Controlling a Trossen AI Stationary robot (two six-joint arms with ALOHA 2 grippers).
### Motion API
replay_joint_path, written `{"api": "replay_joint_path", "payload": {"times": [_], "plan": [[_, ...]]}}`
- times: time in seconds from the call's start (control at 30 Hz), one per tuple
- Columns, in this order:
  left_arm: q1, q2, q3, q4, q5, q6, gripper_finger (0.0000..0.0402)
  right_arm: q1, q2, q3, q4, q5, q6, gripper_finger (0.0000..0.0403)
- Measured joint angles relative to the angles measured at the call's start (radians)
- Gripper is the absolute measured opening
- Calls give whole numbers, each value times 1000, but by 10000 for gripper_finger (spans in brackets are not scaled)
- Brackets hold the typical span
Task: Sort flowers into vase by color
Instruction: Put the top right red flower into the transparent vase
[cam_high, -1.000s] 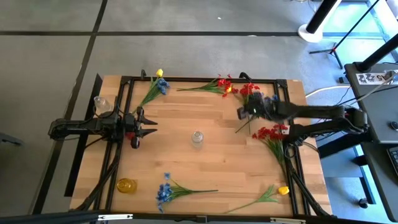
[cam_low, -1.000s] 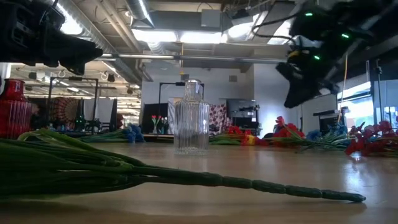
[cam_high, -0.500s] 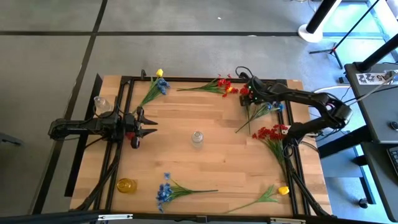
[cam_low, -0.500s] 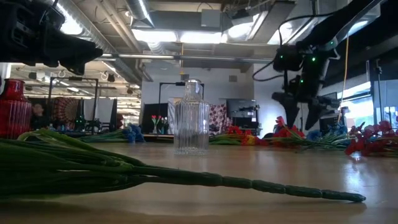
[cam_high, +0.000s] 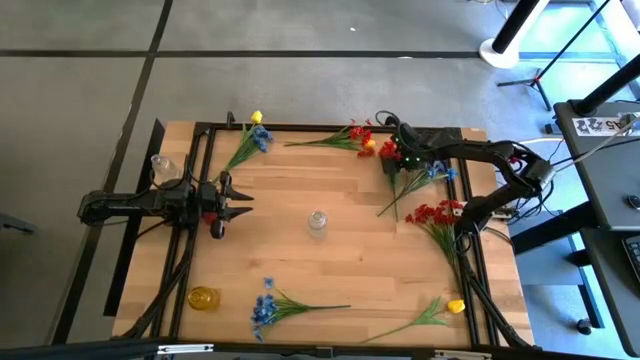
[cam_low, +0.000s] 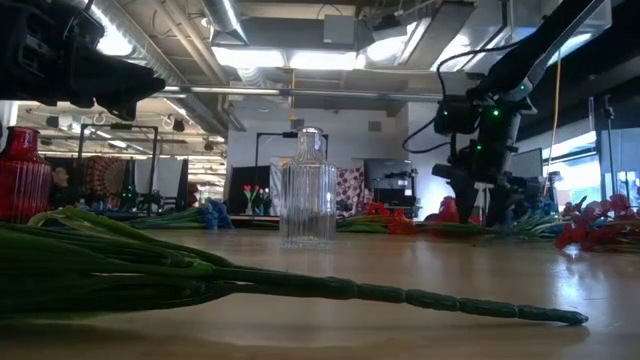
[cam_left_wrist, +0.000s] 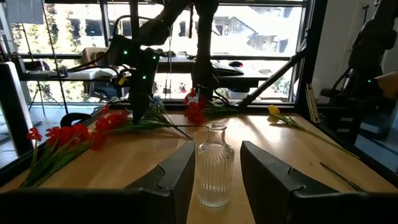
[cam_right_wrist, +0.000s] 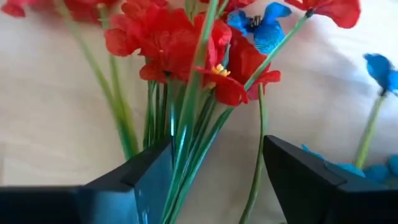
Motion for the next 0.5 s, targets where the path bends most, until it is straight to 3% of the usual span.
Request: {"api": "replay_joint_path", "payload": {"times": [0.3, 0.5], "plan": [[0, 0, 0, 0, 0, 0, 125, 170, -9, 70, -11, 10, 43, 243], [0, 0, 0, 0, 0, 0, 125, 193, 17, 71, -78, 121, 65, 243]]}}
